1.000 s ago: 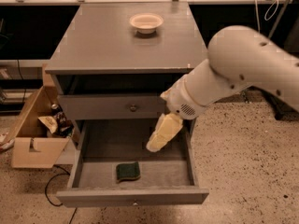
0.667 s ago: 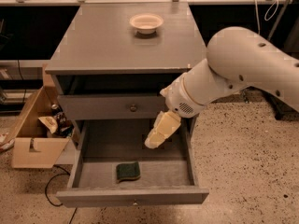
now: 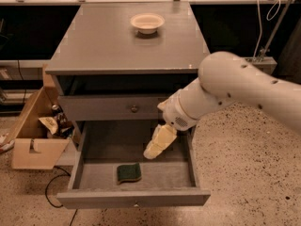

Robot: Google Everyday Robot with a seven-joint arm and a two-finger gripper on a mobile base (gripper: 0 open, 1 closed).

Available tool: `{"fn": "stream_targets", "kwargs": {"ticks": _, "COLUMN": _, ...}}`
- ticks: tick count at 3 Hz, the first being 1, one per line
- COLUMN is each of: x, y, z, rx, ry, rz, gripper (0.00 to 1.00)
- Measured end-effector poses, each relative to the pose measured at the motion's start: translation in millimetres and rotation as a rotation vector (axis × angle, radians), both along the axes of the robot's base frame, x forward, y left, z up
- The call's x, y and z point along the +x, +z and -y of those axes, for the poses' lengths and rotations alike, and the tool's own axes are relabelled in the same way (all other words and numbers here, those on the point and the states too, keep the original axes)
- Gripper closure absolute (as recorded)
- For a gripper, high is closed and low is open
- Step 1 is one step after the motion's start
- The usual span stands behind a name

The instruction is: Pick sponge from middle drawer and place on counter

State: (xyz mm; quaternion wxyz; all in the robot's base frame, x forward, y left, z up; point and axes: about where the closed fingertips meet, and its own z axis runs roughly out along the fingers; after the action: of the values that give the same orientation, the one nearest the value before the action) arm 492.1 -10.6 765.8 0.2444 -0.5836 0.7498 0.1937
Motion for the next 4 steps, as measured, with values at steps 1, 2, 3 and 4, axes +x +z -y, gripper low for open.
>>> {"fn": "stream_targets", "kwargs": {"ticks": 1, "x": 6.7, "y": -103.6, "z": -10.9, "rx": -0.048, "ry": 0.009, "rz": -0.087, "gripper": 0.00}}
{"fn": "stream_targets", "kwargs": {"ticks": 2, "x": 15.0, "y": -190.7, "z": -26.4, "rx": -0.126, "ry": 0.028, "rz": -0.122, "gripper": 0.00}}
{"fn": "stream_targets", "kwargs": {"ticks": 3, "x": 32.5, "y": -252.5, "z": -47.8, "rx": -0.166, "ry": 0.030, "rz": -0.108, "gripper": 0.00}}
{"fn": "stream_targets", "kwargs": {"ticks": 4, "x": 52.9, "y": -296.5, "z": -66.1, "rx": -0.155, "ry": 0.011, "rz": -0.079, "gripper": 0.00}}
